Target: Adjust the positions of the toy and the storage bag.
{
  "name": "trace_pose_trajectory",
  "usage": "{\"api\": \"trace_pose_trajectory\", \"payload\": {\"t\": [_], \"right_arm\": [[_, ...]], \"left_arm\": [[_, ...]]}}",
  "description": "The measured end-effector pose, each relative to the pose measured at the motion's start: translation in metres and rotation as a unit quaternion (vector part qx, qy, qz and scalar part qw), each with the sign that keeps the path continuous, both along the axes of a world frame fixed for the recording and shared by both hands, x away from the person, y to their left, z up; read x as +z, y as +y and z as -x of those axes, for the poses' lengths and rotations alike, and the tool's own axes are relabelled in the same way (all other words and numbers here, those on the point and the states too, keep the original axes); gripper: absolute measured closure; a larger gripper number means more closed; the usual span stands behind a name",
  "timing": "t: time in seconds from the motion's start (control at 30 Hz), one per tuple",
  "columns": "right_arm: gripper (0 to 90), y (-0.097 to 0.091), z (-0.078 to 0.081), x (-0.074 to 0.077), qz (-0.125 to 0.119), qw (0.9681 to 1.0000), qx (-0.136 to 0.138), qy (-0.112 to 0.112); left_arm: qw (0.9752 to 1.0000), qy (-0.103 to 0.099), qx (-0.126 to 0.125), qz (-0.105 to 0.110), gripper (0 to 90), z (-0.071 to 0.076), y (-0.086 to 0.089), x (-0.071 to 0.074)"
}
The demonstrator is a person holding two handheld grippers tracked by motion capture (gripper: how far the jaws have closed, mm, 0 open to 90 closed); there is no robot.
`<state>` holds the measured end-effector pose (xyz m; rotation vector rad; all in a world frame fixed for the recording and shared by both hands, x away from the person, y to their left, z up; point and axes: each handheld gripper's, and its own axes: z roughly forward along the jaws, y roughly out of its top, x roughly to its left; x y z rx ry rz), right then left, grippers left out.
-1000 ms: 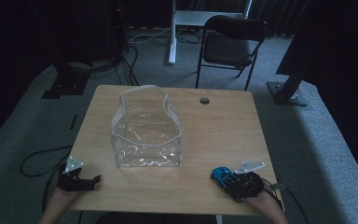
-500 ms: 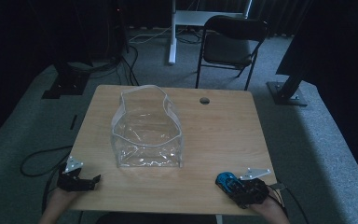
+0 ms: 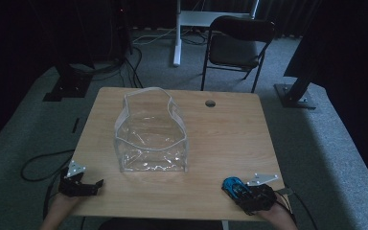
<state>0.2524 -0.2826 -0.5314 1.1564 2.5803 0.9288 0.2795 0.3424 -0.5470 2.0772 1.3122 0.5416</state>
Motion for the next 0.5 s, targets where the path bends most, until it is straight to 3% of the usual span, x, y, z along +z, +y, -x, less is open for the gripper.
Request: {"api": "trace_pose_trajectory", "payload": {"t": [0.17,0.5], "right_arm": [[23.1,-0.007,0.0,0.012,-0.032,0.9994,-0.012,-0.009],[18.3,-0.006,-0.009,0.031,-0.045,0.9982,-0.035,-0.018]], "left_arm": [[1.0,0.0,-0.002,0.0,0.4,0.0,0.0,0.0],[0.9999,0.003,-0.017,-0.003,1.2,-0.002,0.001,0.001]]}}
